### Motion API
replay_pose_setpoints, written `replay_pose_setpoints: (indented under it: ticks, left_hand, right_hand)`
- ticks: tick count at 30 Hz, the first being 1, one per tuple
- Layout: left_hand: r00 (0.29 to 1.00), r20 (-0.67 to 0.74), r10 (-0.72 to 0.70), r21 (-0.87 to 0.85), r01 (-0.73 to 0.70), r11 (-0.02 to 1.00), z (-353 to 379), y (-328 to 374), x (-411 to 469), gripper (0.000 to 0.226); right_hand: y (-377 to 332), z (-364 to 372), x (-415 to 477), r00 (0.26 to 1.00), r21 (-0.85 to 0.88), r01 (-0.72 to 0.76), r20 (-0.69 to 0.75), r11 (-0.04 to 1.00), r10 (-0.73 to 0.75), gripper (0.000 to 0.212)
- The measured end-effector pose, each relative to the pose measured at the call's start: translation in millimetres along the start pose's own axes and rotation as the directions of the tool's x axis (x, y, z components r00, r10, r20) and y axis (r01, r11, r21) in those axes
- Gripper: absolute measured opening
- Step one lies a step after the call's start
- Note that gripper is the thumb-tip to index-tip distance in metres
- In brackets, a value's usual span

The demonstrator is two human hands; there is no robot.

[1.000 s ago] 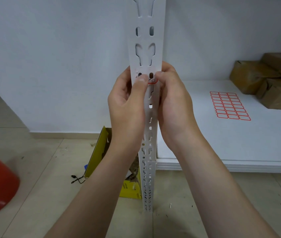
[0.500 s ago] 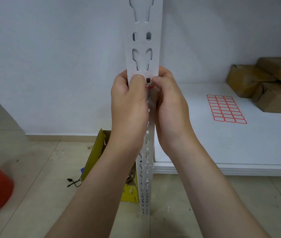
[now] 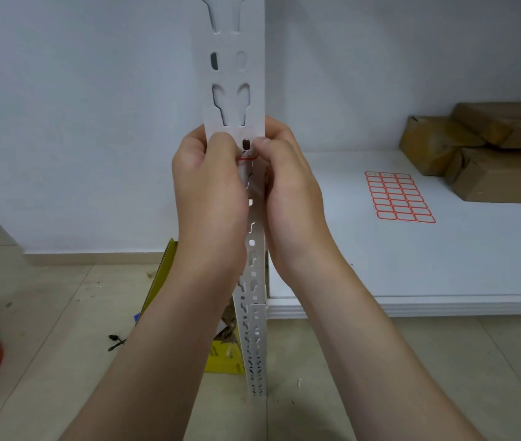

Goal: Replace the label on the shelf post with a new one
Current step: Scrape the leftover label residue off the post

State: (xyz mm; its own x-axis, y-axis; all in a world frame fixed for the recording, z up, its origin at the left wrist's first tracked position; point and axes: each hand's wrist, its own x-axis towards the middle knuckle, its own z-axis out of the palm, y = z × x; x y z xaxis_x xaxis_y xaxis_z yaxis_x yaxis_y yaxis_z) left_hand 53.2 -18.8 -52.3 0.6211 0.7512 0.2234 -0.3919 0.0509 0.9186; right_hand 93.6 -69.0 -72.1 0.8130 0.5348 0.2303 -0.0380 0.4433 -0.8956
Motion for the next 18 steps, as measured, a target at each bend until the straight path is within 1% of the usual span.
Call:
replay_pose_setpoints:
  ticks: [4, 8, 12, 14, 16, 18]
  left_hand:
    - [0.999, -0.031, -0.009, 0.004, 0.010, 1.000, 1, -2, 2, 0.036]
    - [0.998, -0.044, 0.049, 0.076, -0.045, 0.996, 1, -11, 2, 0.031]
    - [0.999, -0.024, 0.033, 0.031, -0.032, 0.999, 0, -8, -3, 0.027]
    - [1.000, -0.007, 0.019, -0.016, -0.019, 1.000, -1, -6, -5, 0.031]
    - [1.000, 0.007, 0.007, -0.046, -0.007, 0.999, -2, -4, -6, 0.036]
    - [1.000, 0.019, -0.005, -0.055, 0.006, 0.998, -3, -3, -6, 0.034]
  right_hand:
    - [1, 0, 2, 1.000, -0.021, 0.002, -0.002, 1.000, -0.002, 0.022]
    - [3, 0, 3, 1.000, -0.007, -0.008, -0.019, 1.000, 0.008, 0.029]
    - [0, 0, 1, 1.000, 0.033, -0.021, 0.002, 0.999, 0.021, 0.023]
    - [-1, 0, 0, 1.000, 0.070, -0.029, 0.013, 0.997, 0.028, 0.024]
    - [-3, 1, -1, 0.999, 0.069, -0.033, 0.019, 0.997, 0.032, 0.024]
    - [-4, 1, -2, 0.999, 0.057, -0.037, 0.018, 0.998, 0.036, 0.024]
